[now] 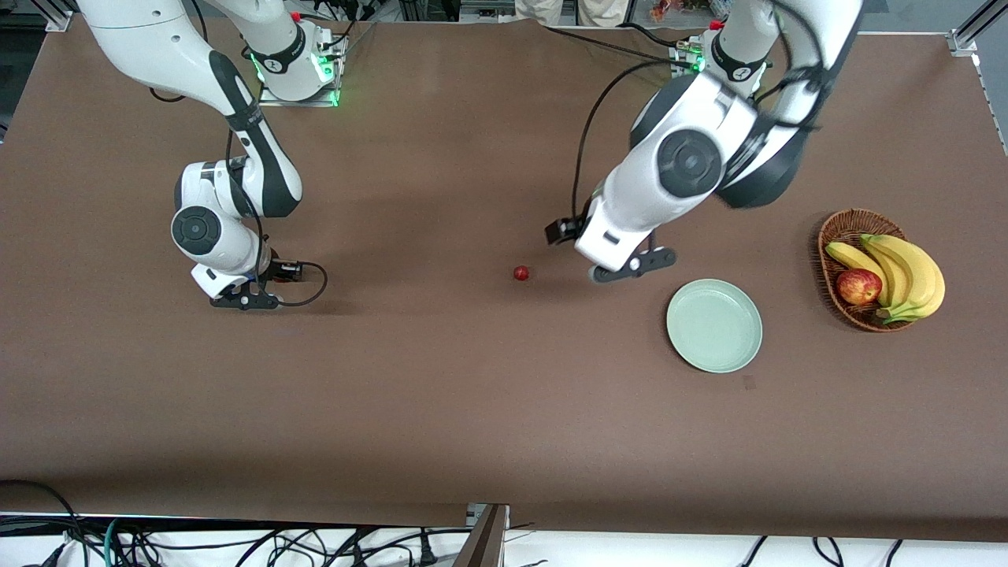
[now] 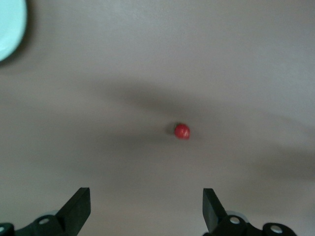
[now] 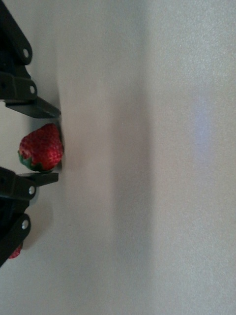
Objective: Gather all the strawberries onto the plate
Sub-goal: 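Grasp the mid-table strawberry with the left gripper while the right grasps another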
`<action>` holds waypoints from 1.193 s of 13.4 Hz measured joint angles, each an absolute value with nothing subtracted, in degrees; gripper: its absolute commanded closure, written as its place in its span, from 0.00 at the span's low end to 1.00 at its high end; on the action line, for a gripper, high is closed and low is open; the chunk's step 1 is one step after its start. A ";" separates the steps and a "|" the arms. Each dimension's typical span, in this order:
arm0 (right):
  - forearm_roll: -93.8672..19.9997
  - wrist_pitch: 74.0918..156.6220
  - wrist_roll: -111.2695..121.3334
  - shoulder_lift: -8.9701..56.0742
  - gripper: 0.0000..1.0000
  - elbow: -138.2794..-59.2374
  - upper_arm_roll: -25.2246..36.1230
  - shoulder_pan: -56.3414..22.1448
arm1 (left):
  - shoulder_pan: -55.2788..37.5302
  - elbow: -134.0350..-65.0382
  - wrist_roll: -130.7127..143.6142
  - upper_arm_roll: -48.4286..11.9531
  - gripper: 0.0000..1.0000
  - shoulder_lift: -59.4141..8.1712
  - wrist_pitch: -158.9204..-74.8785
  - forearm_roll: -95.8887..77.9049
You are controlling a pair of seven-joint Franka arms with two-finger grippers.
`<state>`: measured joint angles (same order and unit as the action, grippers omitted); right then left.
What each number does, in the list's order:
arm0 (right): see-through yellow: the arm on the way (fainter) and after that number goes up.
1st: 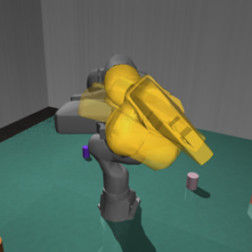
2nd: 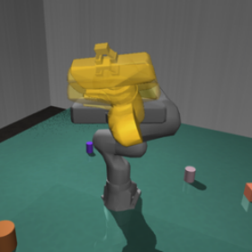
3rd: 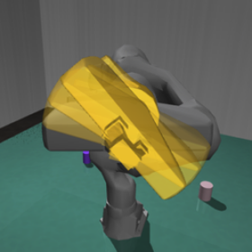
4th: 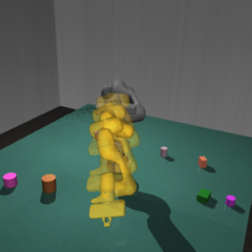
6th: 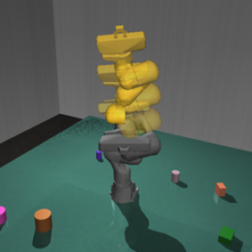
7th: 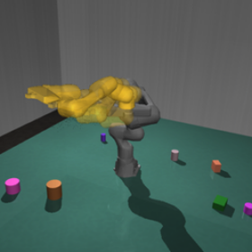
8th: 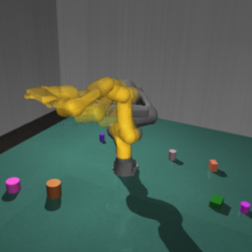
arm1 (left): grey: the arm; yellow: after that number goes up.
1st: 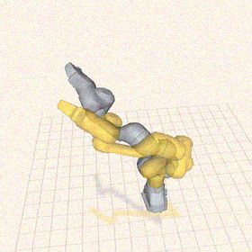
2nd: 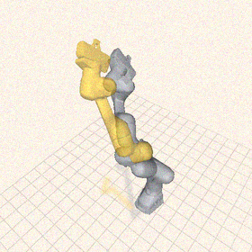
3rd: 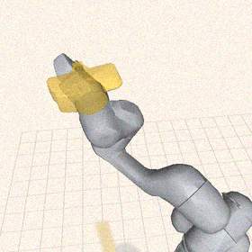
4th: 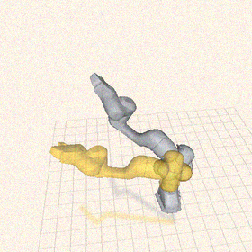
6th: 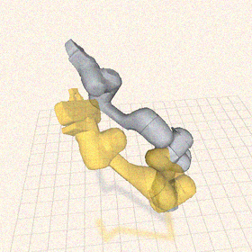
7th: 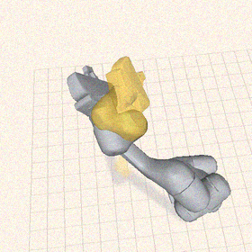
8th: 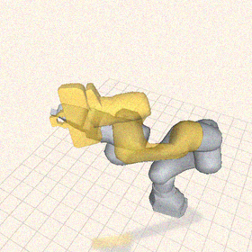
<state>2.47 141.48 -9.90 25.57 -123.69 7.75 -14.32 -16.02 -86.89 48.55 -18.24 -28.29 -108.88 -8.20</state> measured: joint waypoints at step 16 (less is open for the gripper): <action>0.04 142.54 -22.97 24.24 0.67 -116.10 -3.32 -16.00 | -27.67 -86.16 65.22 -17.42 0.34 -46.46 -126.66 5.80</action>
<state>0.04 142.54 -22.97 24.24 -116.10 -3.32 -16.00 -27.67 -86.16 65.22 -17.42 -46.46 -126.66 5.80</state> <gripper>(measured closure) 0.599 0.044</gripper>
